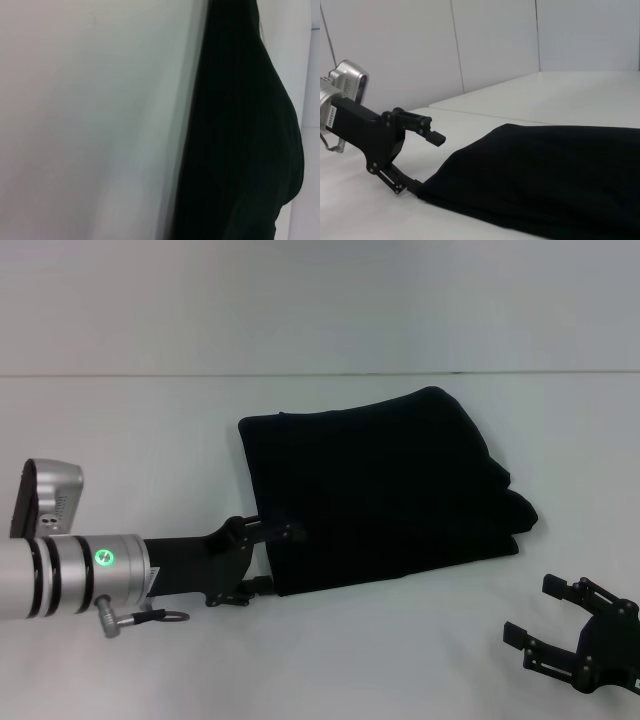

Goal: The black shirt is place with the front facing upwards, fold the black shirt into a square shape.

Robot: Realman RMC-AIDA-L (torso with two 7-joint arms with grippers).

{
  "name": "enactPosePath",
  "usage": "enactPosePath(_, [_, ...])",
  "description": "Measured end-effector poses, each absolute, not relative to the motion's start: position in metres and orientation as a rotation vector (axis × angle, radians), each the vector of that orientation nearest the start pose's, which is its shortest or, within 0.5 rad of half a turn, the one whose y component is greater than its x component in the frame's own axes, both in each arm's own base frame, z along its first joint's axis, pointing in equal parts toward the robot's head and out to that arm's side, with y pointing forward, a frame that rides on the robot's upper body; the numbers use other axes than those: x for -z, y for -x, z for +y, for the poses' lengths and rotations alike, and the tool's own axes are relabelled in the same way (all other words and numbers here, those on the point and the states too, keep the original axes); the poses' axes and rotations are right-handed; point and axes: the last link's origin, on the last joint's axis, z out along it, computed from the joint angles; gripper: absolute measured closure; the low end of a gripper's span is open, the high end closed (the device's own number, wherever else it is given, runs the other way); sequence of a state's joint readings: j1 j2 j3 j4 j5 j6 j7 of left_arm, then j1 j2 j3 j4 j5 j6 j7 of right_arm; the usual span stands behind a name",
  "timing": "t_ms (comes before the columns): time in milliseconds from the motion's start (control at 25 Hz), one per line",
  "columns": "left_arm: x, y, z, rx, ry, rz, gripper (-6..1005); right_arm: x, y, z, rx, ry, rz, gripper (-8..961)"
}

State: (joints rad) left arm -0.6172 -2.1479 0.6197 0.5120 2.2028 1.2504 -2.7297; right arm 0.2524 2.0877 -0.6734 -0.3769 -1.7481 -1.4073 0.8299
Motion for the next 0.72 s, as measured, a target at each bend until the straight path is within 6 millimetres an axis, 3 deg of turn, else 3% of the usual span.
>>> enactPosePath(480, [0.071, 0.261, 0.349, -0.632, -1.889, 2.516, 48, 0.029, -0.352, 0.242, -0.673, 2.38, 0.61, 38])
enactPosePath(720, [0.066, 0.26, 0.351, -0.614, -1.982, 2.47, 80, 0.027, -0.354, 0.242, -0.671, 2.363, 0.613, 38])
